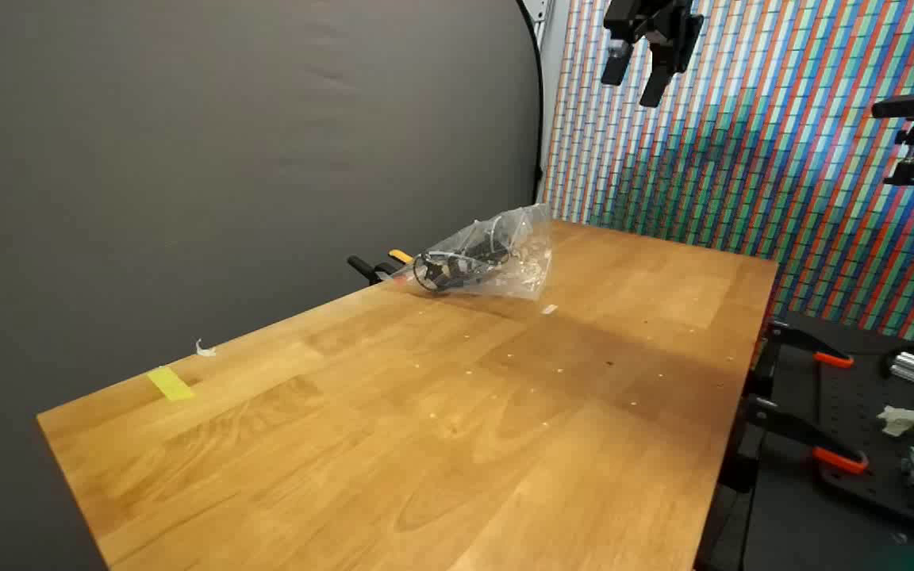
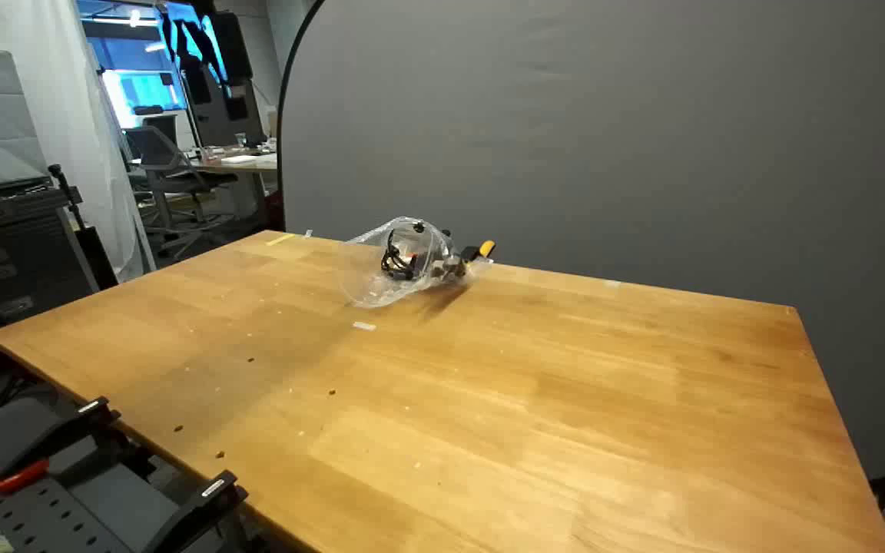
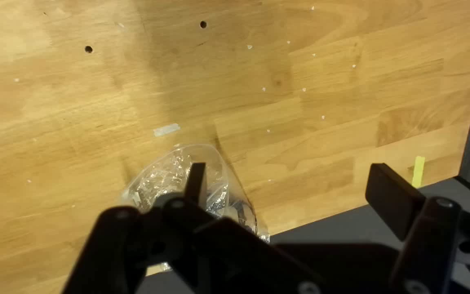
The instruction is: Remove the object from the plastic and place it on the table
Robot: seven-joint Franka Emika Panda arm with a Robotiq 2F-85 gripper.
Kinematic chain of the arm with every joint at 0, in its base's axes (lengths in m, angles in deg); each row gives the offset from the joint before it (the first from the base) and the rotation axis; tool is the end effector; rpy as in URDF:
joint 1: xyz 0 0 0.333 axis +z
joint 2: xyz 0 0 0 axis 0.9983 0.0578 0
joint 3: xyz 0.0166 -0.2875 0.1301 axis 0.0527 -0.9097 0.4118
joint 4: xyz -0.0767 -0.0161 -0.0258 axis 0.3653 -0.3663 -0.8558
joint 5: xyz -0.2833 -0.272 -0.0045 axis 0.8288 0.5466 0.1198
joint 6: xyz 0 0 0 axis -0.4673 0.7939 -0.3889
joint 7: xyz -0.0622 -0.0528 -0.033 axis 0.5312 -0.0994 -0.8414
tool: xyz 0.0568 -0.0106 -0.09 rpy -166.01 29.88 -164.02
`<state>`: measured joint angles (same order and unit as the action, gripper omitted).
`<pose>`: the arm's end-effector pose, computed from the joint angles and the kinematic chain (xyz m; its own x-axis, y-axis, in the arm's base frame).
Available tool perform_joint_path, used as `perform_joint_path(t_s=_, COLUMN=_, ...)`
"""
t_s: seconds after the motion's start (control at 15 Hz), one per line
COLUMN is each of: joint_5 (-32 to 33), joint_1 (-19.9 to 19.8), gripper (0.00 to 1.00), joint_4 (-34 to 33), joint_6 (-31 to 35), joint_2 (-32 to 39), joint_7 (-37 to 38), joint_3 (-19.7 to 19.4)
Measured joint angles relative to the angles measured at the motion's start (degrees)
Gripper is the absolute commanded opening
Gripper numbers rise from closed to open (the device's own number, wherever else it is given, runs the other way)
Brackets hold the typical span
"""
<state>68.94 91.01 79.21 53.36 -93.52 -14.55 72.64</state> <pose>0.4046 0.0583 0.4557 0.9783 -0.1697 0.1186 -0.1426 -0.9677 -0.2079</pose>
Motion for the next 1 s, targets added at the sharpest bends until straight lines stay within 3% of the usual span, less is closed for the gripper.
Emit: perform_joint_path(t_s=1.0, joint_5=0.00, joint_1=0.00, gripper=1.00, joint_4=-0.78, joint_6=0.03, joint_2=-0.19, joint_7=0.00, joint_3=0.00)
